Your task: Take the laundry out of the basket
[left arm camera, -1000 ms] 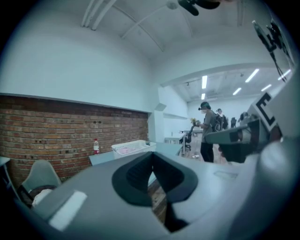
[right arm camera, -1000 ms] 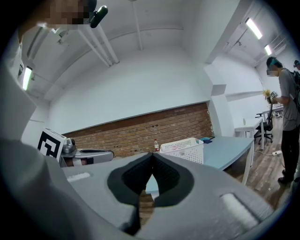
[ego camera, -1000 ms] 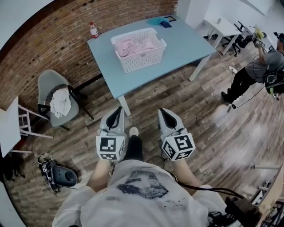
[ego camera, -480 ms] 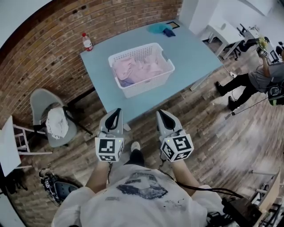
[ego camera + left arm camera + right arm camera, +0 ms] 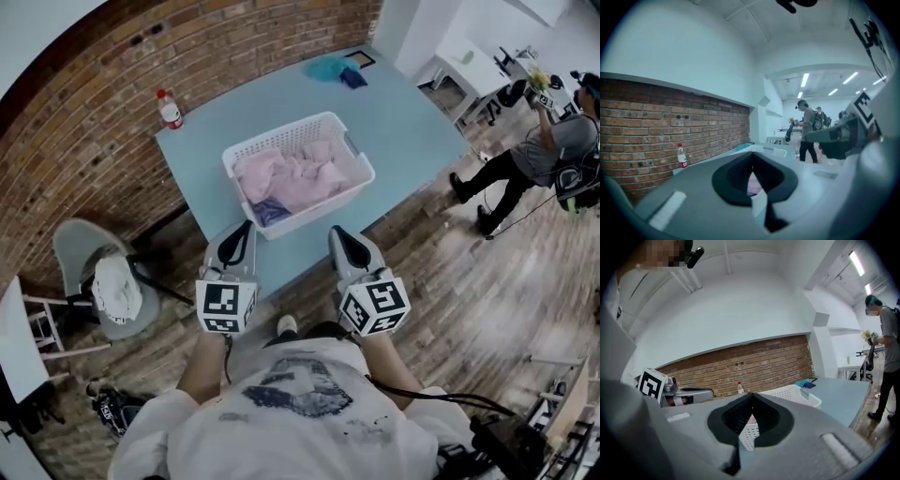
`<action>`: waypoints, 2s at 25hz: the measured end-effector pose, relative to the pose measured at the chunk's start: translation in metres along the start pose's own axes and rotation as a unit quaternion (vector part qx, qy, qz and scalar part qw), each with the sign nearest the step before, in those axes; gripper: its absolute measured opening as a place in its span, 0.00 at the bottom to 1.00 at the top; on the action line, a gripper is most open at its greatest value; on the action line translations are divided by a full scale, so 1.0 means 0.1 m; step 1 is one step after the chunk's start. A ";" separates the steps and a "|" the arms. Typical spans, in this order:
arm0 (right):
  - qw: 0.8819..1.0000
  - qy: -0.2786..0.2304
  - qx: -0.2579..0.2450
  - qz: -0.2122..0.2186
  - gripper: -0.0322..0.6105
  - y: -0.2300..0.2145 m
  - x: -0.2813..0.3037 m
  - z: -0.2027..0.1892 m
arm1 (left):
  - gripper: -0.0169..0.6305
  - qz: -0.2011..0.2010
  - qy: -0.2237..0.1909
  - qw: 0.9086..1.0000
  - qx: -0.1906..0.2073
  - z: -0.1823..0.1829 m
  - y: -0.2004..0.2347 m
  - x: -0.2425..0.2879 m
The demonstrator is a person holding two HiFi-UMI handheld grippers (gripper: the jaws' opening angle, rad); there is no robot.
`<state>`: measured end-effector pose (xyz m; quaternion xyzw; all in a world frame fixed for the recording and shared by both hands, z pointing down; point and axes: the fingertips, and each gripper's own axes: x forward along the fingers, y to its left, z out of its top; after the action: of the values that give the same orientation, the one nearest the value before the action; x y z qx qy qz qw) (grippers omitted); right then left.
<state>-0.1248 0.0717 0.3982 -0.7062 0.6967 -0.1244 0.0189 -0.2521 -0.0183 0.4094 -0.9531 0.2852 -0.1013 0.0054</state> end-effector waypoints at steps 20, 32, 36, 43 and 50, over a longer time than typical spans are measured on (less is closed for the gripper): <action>0.998 0.024 0.021 0.058 0.05 -1.67 1.62 0.48 | 0.01 0.017 0.079 0.997 -0.010 0.06 0.31 1.93; 0.988 0.058 0.028 0.138 0.05 -2.21 2.17 0.50 | 0.01 0.064 0.127 0.990 -0.009 -0.07 0.30 2.47; 0.988 0.062 0.029 0.140 0.05 -2.32 2.22 0.52 | 0.02 0.058 0.139 0.989 -0.001 -0.11 0.28 2.52; 0.990 0.068 0.038 0.118 0.05 -2.33 2.18 0.40 | 0.06 -0.003 0.152 0.988 0.006 -0.27 0.15 2.62; 0.992 0.074 0.043 0.090 0.05 -2.32 2.09 0.31 | 0.27 -0.128 0.213 0.968 0.019 -0.59 -0.19 2.70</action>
<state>0.1084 -0.1330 0.4463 -0.6279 0.7508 -0.2046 0.0087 -0.0329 -0.1464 0.5194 -0.9378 0.1529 -0.3076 -0.0503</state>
